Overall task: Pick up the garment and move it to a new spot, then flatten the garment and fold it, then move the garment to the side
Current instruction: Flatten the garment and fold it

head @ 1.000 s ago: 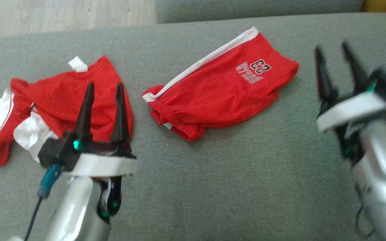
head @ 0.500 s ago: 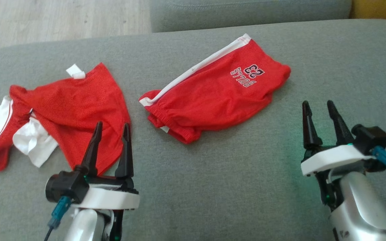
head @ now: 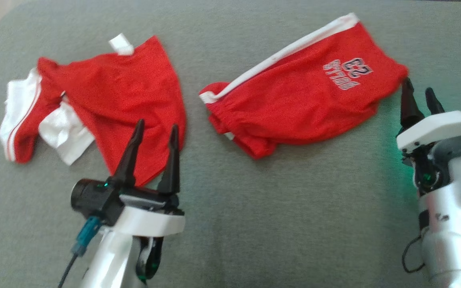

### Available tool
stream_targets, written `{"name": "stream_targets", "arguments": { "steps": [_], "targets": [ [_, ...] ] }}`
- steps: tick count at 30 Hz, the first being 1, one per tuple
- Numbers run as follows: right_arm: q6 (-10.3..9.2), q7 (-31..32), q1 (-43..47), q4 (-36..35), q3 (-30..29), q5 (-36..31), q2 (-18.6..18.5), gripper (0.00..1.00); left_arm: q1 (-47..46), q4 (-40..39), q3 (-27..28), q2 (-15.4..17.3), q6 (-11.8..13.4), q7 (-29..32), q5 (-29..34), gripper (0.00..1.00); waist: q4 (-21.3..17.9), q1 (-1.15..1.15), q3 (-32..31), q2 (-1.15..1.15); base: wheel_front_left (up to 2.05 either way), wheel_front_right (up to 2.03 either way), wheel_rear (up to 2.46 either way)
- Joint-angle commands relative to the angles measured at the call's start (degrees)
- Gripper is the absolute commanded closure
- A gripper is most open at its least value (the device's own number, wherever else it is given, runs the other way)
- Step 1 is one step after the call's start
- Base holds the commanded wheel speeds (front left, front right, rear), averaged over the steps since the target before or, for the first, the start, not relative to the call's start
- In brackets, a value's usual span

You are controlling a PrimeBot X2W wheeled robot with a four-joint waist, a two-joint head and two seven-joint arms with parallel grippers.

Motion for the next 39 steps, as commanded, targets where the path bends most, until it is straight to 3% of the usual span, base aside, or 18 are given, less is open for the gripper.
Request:
{"name": "stream_targets", "arguments": {
  "steps": [1, 11, 20, 21, 22, 23, 29, 39],
  "targets": [
    [-0.05, 1.88, -2.85, 0.68, -0.55, 0.63, 0.73, 0.0, -2.98, -1.79, 0.53, 0.07, 0.42, -0.29, 0.04, 0.0, 3.46, -0.01, 2.54, 0.0, 0.0, 0.0, 0.0],
    [-0.05, 10.93, -11.71, 16.07, -7.28, -6.21, -2.73, 0.0, -5.24, -2.56, -2.63, 0.06, 2.05, -0.29, -2.25, 0.0, 8.84, -0.01, 4.87, 0.0, 0.0, 0.0, 0.0],
    [-0.05, 13.45, -16.55, 24.7, -9.21, -13.55, -4.18, 0.0, -6.23, -2.7, -3.9, 0.05, 2.62, -0.29, -2.76, 0.0, 11.21, -0.01, 5.9, 0.0, 0.0, 0.0, 0.0],
    [-0.05, 13.49, -17.03, 25.28, -9.42, -13.9, -4.15, 0.28, -6.26, -2.78, -4.04, 0.05, 2.72, -0.29, -2.84, 0.0, 11.33, -0.01, 5.98, 0.0, 0.0, 0.0, 0.0],
    [-0.05, 13.41, -17.47, 25.76, -9.56, -14.24, -4.11, 0.75, -6.28, -2.84, -4.16, 0.05, 2.82, -0.29, -2.89, 0.0, 11.41, -0.01, 6.02, 0.0, 0.0, 0.0, 0.0],
    [-0.05, 13.24, -17.86, 26.17, -9.66, -14.49, -3.96, 1.0, -6.27, -2.87, -4.24, 0.05, 2.92, -0.29, -2.92, 0.0, 11.43, -0.01, 6.02, 0.0, 0.0, 0.0, 0.0],
    [-0.05, 10.01, -18.86, 26.79, -9.26, -14.6, -3.07, 1.0, -5.98, -2.7, -4.28, 0.05, 3.12, -0.29, -2.82, 0.0, 10.61, -0.01, 5.58, 0.0, 0.0, 0.0, 0.0],
    [-0.05, -2.1, -16.6, 23.46, -6.58, -9.14, -2.21, 1.0, -5.52, -2.77, -3.14, 0.05, 2.41, -0.29, -1.87, 0.0, 6.04, -0.01, 2.34, 0.0, 0.0, 0.0, 0.0]
  ]
}}
